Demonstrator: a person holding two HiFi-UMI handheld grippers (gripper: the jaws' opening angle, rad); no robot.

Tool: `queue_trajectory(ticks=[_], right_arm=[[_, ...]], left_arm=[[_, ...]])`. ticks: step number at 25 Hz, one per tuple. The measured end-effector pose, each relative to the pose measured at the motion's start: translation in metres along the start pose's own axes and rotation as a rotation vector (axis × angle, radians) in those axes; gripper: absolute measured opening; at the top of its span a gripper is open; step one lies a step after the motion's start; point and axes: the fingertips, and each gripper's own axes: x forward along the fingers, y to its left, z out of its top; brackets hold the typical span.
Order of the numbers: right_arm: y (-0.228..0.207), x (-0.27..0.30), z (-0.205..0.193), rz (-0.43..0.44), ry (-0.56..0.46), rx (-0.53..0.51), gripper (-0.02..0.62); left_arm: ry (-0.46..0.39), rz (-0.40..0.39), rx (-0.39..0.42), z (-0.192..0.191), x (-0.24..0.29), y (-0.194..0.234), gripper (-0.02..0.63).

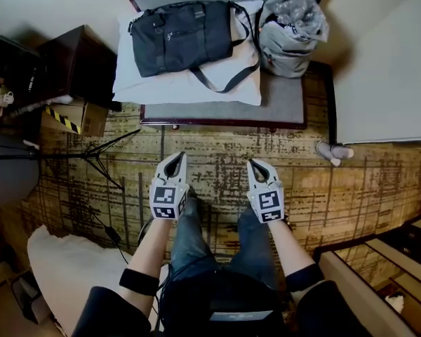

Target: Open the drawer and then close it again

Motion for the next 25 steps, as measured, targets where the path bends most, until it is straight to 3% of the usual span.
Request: queue_trajectory(ticks=[7,11,17,25], right_arm=[[0.032,-0.065,0.072,0.055,-0.055,-0.126,0.002],[0.033,-0.089,0.098,0.058,-0.088,-0.138,0.002],[0.028,-0.113,0.116,0.034,-0.135,-0.103,0.002],[0.038,-0.130,0.106,0.033,-0.130,-0.088,0.002]], left_arm=[[-0.022,0.052,-0.040,0.050,-0.093,0.000,0.000],[-0.047,0.052,-0.056,0.067,-0.123,-0.004,0.000],[-0.070,0.033,-0.056,0.073,-0.142,-0.012,0.000],[-0.051,0.006,-0.064,0.060,-0.147,-0.024,0.000]])
